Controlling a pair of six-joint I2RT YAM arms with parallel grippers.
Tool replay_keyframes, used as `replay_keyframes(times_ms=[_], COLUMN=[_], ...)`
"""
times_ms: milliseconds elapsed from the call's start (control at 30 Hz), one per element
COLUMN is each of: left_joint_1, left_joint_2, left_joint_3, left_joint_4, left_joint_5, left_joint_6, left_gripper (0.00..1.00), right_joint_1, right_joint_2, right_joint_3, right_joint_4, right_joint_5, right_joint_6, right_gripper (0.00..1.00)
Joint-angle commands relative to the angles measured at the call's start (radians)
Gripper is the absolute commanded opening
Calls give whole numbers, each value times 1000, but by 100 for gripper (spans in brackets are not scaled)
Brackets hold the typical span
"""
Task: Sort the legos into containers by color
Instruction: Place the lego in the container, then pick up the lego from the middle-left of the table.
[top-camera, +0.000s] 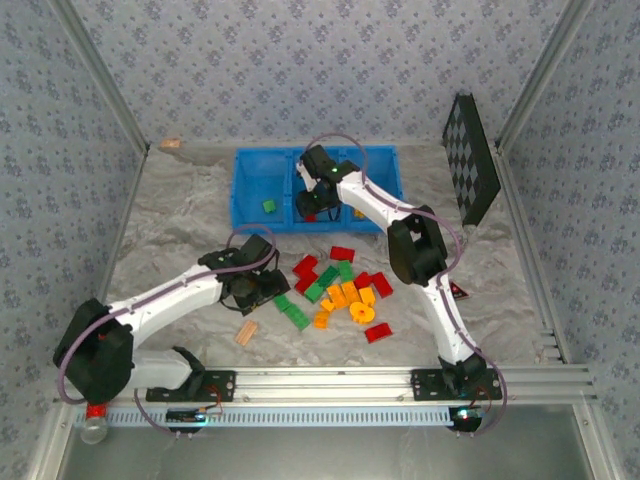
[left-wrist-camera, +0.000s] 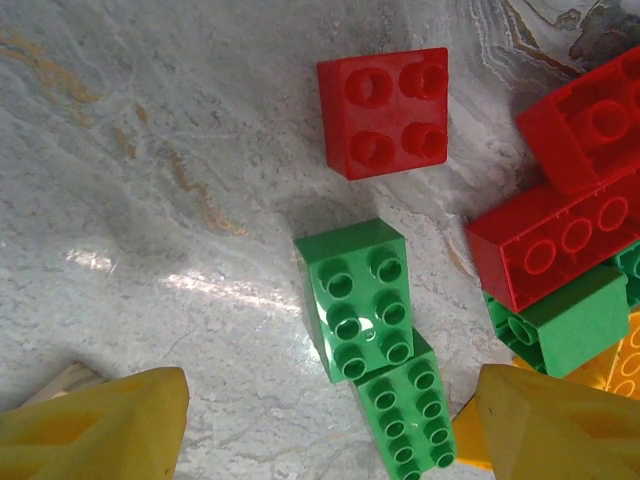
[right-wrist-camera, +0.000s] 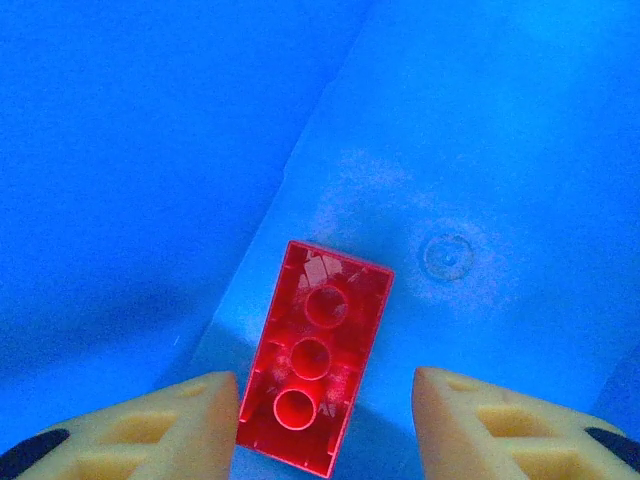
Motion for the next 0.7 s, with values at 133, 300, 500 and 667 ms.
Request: replay_keyframes(times_ms=[133,300,500,667], left_joint_1=[-6,-6,5,11], left_joint_2=[74,150,216,281], left_joint_3=[26,41,59,105], left_joint_4=[57,81,96,69], left_joint_5=[15,37,38,50], left_joint_6=[0,8,19,58], left_gripper=[75,75,73,60], right_joint_1=[4,4,5,-3], right_joint_2=[-114,-259,-482,-693], right_joint_3=[-46,-147,-341,-592], right_joint_4=[-5,24,10,-44], right_joint_5=[10,21,74,119], right_joint_6=[-4,-19,-19,84], right_gripper=[51,52,54,55])
